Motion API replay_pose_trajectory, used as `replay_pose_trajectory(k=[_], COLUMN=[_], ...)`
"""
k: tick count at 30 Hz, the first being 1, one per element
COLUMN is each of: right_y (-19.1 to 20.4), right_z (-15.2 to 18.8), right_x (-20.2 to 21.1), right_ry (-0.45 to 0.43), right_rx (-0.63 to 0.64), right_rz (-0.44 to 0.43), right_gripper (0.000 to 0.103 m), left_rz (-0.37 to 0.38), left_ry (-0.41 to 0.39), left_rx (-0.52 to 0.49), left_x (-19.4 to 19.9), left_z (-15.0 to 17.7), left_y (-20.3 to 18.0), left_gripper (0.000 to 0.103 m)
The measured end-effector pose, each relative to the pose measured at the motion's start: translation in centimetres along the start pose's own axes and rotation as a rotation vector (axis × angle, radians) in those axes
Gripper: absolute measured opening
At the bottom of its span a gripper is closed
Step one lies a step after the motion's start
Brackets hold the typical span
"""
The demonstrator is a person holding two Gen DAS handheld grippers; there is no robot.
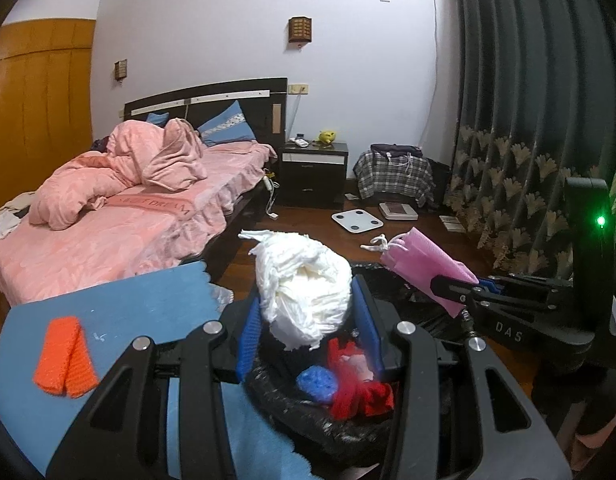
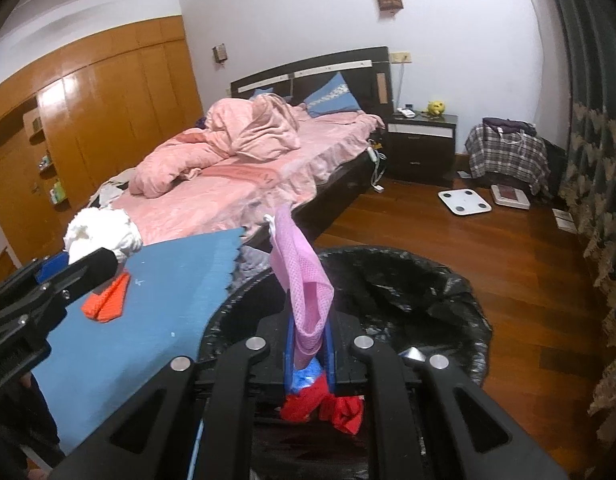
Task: Collect trash
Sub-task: 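Open both tools over the bin to drop the tissue ball and pink bag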
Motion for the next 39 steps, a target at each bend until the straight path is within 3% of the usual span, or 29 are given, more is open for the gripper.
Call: replay_pose_trajectory(k=[12,27,31,33,35,39], right_y=[-3.8,-6.7,-6.8,-7.0,-7.2,-7.1], right_z=[0.6,2.5,2.9,3.2,3.4,3.5], right_x=[-1.0,-3.7,-4.6,-4.8,-4.7,-4.0], right_ry=[0.022,0.073,0.094,0.1,0.1,0.086], right_rx=[-0.03,-0.05,-0.043,-0.044,-0.046,-0.036], right_rz=[0.07,0.113,0.13,0.143,0.152,0.168], right_gripper=[0.012,0.012,0.02,0.031,0.055,0.08], left_rz=[0.049,0.089,0.107,0.12,0.117,0.091], left_ry=[0.027,0.113,0.133,0.142,0.143,0.133], left_rx=[-0.006,0.001,0.014,0.017,0.023,0.042], left_x=[-4.1,-9.9,-10.9,-11.1,-10.9,-10.0], left_z=[1.1,4.9,5.8,6.1,6.4,6.3], left_y=[-2.7,-4.3,-4.0,-3.9,-3.4,-2.0], left_gripper=[0.042,0.043,0.052,0.061,0.068,0.08])
Point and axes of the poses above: each gripper's, at about its wrist camera, not at the fingertips, and x roughly against the way its jaws point, y to its left, z to its underside, the point moved 2 cm from there along -x, roughly the way its jaws point, and after that the axes turned 14 degrees about -y, right-handed, at the moved point
